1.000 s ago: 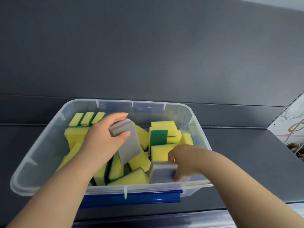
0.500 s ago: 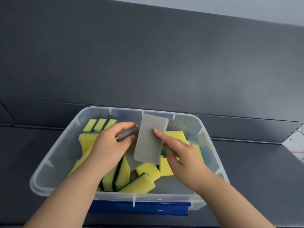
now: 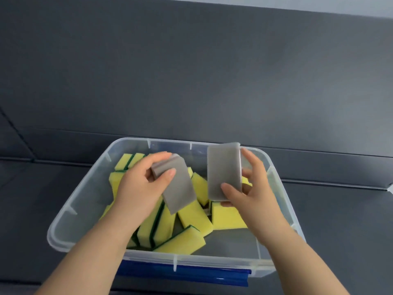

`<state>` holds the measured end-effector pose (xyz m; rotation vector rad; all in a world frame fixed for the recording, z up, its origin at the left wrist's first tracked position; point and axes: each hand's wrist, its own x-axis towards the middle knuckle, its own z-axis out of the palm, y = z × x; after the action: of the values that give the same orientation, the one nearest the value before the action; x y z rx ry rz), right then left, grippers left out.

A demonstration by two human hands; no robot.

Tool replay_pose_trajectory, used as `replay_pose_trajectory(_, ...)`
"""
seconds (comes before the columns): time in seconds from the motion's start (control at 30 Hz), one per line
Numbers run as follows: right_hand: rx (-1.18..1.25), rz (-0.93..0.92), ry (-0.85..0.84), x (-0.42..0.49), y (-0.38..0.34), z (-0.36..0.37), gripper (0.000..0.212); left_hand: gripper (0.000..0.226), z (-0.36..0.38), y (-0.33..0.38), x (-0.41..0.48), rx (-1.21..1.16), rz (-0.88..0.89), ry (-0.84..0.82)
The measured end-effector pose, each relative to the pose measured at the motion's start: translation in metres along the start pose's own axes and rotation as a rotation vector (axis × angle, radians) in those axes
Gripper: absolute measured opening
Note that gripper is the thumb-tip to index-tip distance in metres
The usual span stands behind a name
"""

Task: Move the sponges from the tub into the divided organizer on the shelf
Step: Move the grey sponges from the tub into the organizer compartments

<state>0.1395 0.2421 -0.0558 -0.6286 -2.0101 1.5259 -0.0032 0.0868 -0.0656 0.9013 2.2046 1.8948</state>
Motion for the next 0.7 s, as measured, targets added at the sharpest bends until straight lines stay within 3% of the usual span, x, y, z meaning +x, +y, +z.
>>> replay_pose_trajectory(0.1, -0.244, -0.011, 0.157, 0.001, 0.001, -0.010, 0.072, 0.032, -0.015, 0.009, -0.003, -0.039, 0.006, 0.086)
replay_pose_trajectory(0.23, -0.439, -0.134, 0.179, -0.014, -0.016, -0.003, 0.043, 0.035, -0.048, 0.035, -0.015, 0.001, 0.126, 0.093)
replay_pose_trajectory(0.53, -0.280, -0.366, 0.122, -0.071, -0.071, 0.110, 0.047, 0.036, -0.184, 0.053, -0.073, 0.386, 0.413, 0.107)
replay_pose_trajectory(0.7, -0.144, -0.393, 0.008, -0.120, -0.093, 0.215, 0.065, 0.041, -0.306, 0.022, -0.127, 0.405, 0.305, 0.212)
